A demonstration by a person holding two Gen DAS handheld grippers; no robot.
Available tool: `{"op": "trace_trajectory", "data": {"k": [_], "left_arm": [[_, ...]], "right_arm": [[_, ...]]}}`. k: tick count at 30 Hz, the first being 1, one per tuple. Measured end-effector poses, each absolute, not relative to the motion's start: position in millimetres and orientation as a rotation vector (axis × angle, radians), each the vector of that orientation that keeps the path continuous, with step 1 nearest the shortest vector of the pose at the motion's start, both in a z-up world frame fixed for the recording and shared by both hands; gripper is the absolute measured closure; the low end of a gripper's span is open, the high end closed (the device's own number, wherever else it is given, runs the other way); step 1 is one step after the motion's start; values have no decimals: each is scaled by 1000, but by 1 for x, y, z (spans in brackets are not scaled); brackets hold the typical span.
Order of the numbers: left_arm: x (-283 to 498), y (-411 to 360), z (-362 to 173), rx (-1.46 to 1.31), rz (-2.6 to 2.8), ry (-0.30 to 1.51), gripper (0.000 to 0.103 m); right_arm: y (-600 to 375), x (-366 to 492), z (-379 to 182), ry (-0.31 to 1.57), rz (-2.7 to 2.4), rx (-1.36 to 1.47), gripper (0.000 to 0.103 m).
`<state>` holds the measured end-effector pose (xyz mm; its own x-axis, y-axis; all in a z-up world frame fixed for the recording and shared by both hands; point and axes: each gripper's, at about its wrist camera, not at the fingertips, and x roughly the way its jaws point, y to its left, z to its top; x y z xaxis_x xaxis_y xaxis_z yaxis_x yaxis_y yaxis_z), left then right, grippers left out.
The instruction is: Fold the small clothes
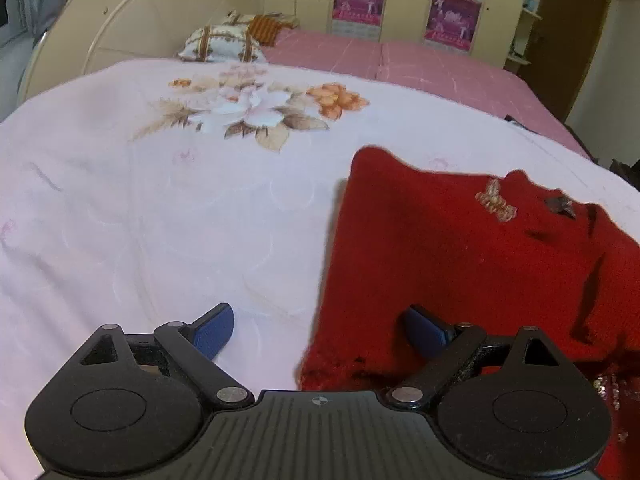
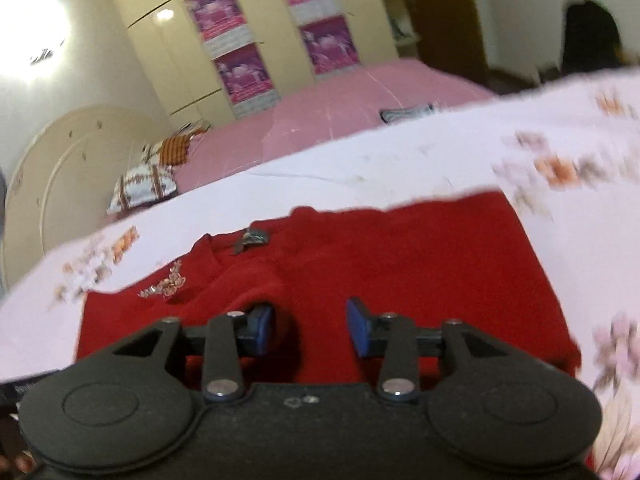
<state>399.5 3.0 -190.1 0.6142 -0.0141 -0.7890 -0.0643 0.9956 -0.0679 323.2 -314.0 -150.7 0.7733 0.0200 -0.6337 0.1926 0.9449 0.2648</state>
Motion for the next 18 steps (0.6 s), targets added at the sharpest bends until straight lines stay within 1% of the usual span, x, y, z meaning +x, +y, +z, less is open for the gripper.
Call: {"op": "trace_trajectory", "data": {"k": [2,3,4,5,6,8,11,12,14,15,16,17,18], "left_arm": [[399,1,-191,-83,29,904,11],[399,1,-191,-86,28,904,11],[400,1,-191,-89,28,906,11],[400,1,-191,-89,29,907,11],[400,1,-191,-85,27,906,11],[400,1,-191,-81,23,902,11],[400,2,-191,-83,20,899,11],[399,3,-191,-91,19,898,11],[399,7,-187,-120,12,888,11],[400,8,-185,-134,7,878,11],[401,8,-184,-139,5,875,11],[405,7,-185,-137,6,880,11],[408,6,-186,-139,7,887,11]], "right_arm": [[-316,328,-148,671,-86,321,61],[-323,329,-147,662,-80,369,70],[-333,329,-147,655,-87,431,86],[-344,329,-149,659,-102,513,92],[-356,326,-154,664,-133,607,95],[-380,314,-166,674,-215,753,96],[-404,294,-180,698,-284,890,96],[-406,290,-180,705,-284,872,94],[-403,290,-172,703,-274,751,80],[-405,290,-167,692,-269,717,70],[-409,292,-166,682,-268,715,62],[-413,295,-165,674,-276,723,61],[-418,299,-166,674,-284,722,63]]}}
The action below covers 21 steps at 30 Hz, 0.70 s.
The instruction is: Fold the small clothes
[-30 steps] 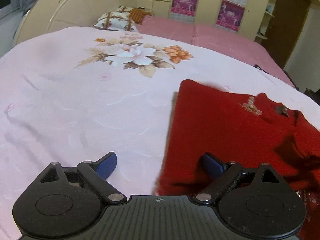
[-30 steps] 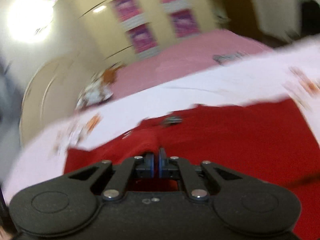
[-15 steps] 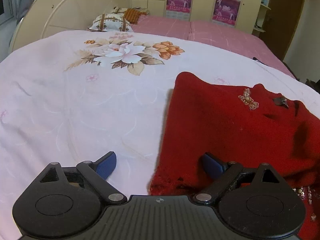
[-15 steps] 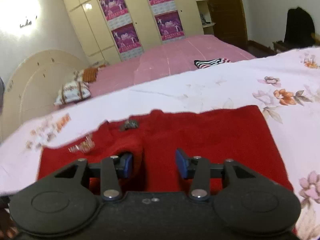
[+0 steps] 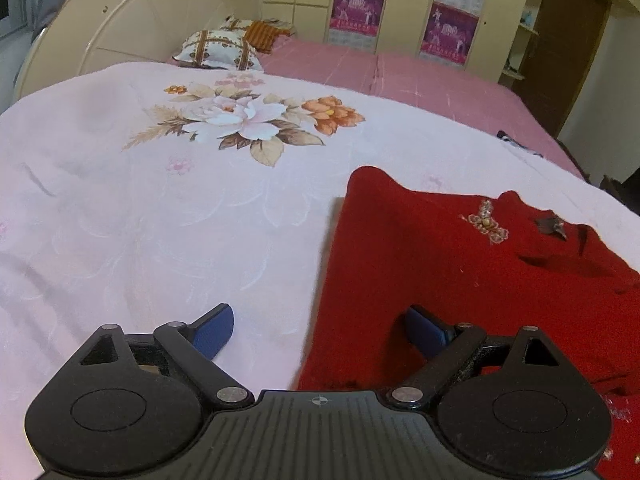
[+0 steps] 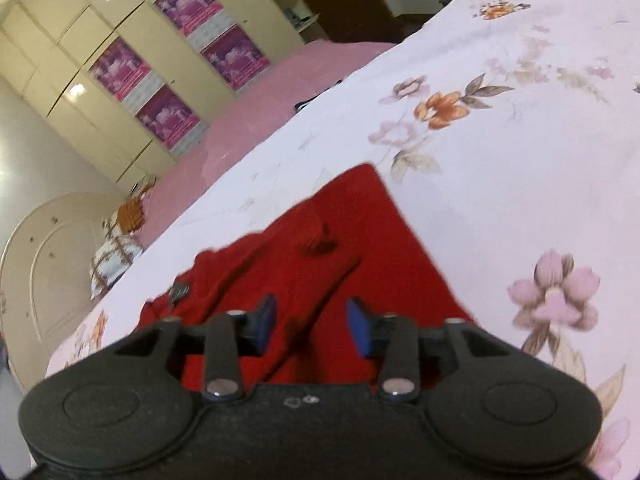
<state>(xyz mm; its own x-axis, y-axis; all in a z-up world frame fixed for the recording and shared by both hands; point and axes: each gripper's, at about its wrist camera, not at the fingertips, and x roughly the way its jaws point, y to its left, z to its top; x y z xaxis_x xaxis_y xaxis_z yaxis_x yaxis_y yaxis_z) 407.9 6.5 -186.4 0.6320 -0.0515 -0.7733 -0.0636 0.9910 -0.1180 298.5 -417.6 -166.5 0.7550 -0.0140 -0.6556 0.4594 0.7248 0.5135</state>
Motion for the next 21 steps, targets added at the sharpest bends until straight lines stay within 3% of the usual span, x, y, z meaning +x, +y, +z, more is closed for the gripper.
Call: {"op": "trace_trajectory", "data": {"k": [3,5,6,8,15,17,19,21], "left_arm": [[416,4,-191,-150,11,888,11],[416,4,-192,-152,16,873,11],[416,4,-192,-155,18,869,12],[413,3,-192,-134,14,852,24],[412,5,-193,-113,-4,834,27],[412,7,-191,-114,4,829,37],[412,12,-191,-118,24,824,45],[412,17,-191,-122,34,821,47]], "right_arm": [[-415,312,-173,704,-278,685,69],[-408,318,-175,716,-263,637,95],[-407,317,-175,720,-243,639,97],[-404,314,-169,703,-221,632,97],[-397,276,-170,706,-303,535,98],[-395,280,-178,732,-302,501,97],[-390,282,-168,717,-301,449,79],[-387,278,-155,660,-325,386,79]]}}
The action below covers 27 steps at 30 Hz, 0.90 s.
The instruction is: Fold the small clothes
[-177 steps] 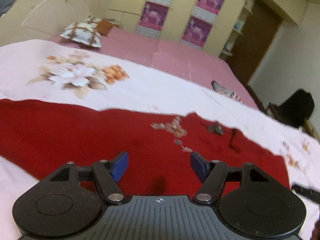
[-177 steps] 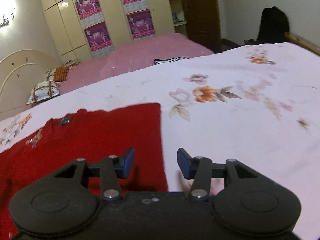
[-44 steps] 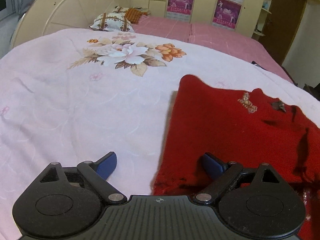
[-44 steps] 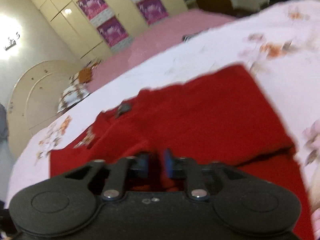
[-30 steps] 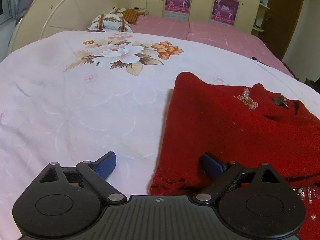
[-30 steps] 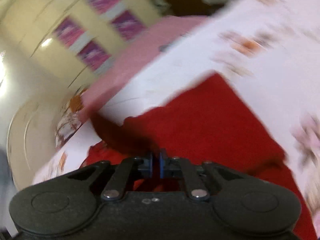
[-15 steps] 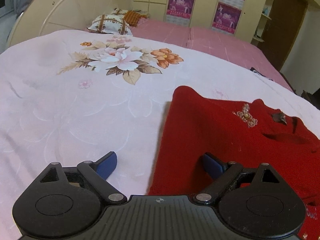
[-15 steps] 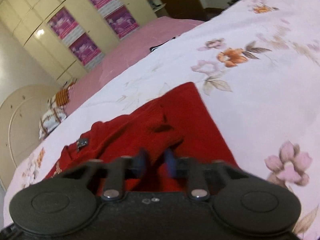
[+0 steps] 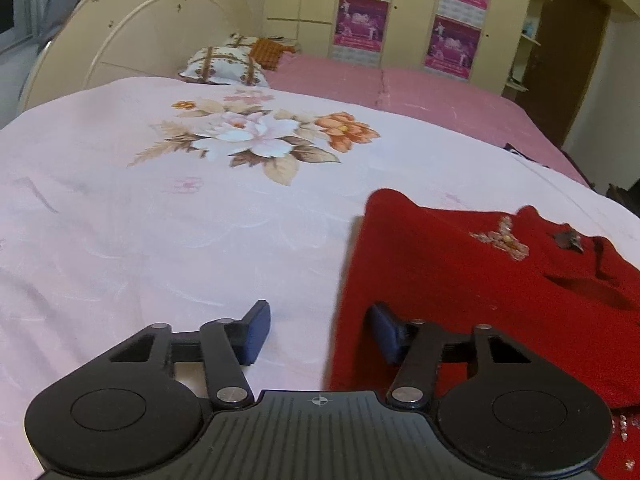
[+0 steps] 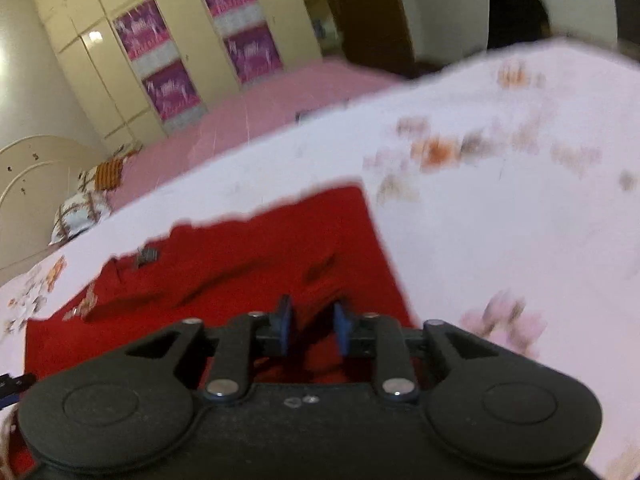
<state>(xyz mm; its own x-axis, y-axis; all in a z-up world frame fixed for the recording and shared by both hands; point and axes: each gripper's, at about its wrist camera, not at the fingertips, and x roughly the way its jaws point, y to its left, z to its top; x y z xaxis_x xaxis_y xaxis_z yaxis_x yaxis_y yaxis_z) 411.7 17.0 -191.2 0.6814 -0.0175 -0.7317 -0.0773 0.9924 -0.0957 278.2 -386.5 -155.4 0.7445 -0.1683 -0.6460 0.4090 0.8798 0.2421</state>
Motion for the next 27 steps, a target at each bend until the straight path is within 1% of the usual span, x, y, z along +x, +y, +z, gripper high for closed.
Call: {"op": "trace_trajectory", "data": {"k": [4,6,9,10,11,12,13,14,15,18,24,27], "left_arm": [[408,14,-188,-100,44,822,47],[402,14,-183,-129,46,826,46],[386,9,-174,-112,13,809,43],[381,7,-172,-107,0,807,41],[374,6,-168,-111,-16,807,38],[369,4,-166,-116,-27,810,31],[362,2,-163,-121,-37,816,26],[356,-1,-160,-123,-45,822,18],[348,-6,-157,-121,-59,825,15],[328,-26,-153,-92,-112,855,15],[291,-72,-155,6,-180,872,15],[287,-81,-168,45,-159,920,15]], "right_arm": [[-379,276,-139,565,-351,289,79],[-374,286,-143,608,-283,269,79],[-366,308,-168,754,-250,207,80],[-368,312,-175,791,-260,207,80],[-369,310,-173,773,-261,222,80],[-369,309,-169,771,-261,233,76],[-368,306,-164,764,-248,239,73],[-364,302,-159,753,-228,236,71],[-358,297,-154,747,-201,221,69],[-336,279,-144,740,-125,190,67],[-288,258,-152,820,21,178,69],[-274,252,-158,847,48,154,69]]}}
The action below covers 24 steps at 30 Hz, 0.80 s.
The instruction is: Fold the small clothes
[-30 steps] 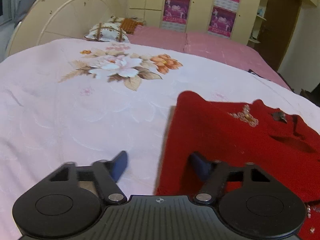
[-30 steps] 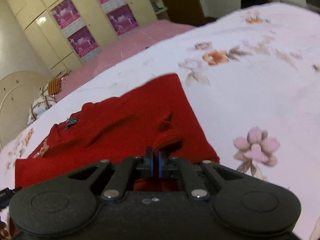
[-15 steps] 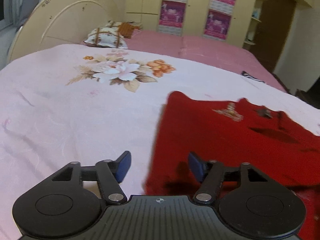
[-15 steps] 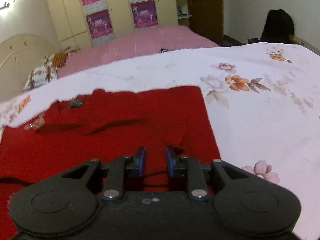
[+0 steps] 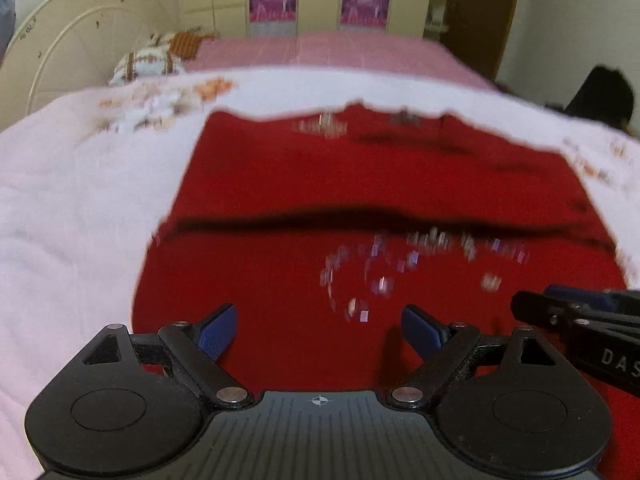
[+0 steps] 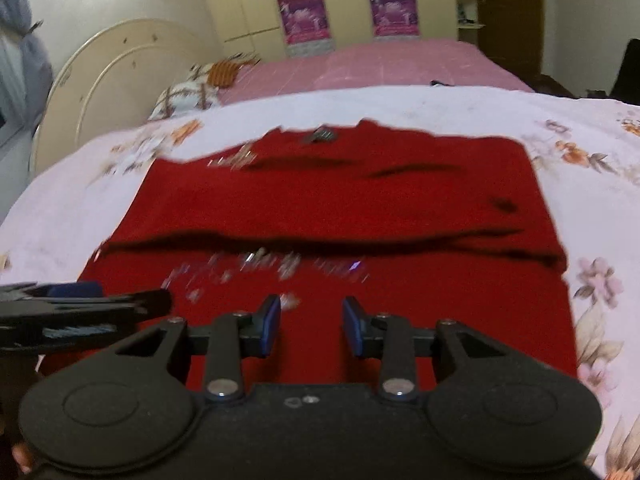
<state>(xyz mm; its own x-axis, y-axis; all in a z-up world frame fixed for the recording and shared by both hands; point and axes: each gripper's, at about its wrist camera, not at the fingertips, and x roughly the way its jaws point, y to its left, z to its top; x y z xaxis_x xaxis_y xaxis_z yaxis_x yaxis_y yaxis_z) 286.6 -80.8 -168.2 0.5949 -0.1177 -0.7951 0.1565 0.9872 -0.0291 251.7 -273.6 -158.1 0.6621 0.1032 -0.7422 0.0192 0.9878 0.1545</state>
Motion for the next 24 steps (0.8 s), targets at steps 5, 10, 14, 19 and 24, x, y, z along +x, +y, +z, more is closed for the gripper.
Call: {"op": "trace_trajectory", "data": {"k": [5,10,14,19,24], "left_arm": [[272,-81,-180,101,-124,897,15],[268,-82,-176,102,-85,911,15],[263,-85,-174,112,-49,912,15],[250,-90,-167,134,-33,906,15],[232,-93,-153,154,-63,894,15]], "right_arm": [[-275,246,-173,900,20,56,70],[-299,233,-177,881,-10,33,70],[-315,224,-177,878,-14,38,70],[-318,212,-169,875,15,56,68],[-303,192,-155,852,51,90,68]]}}
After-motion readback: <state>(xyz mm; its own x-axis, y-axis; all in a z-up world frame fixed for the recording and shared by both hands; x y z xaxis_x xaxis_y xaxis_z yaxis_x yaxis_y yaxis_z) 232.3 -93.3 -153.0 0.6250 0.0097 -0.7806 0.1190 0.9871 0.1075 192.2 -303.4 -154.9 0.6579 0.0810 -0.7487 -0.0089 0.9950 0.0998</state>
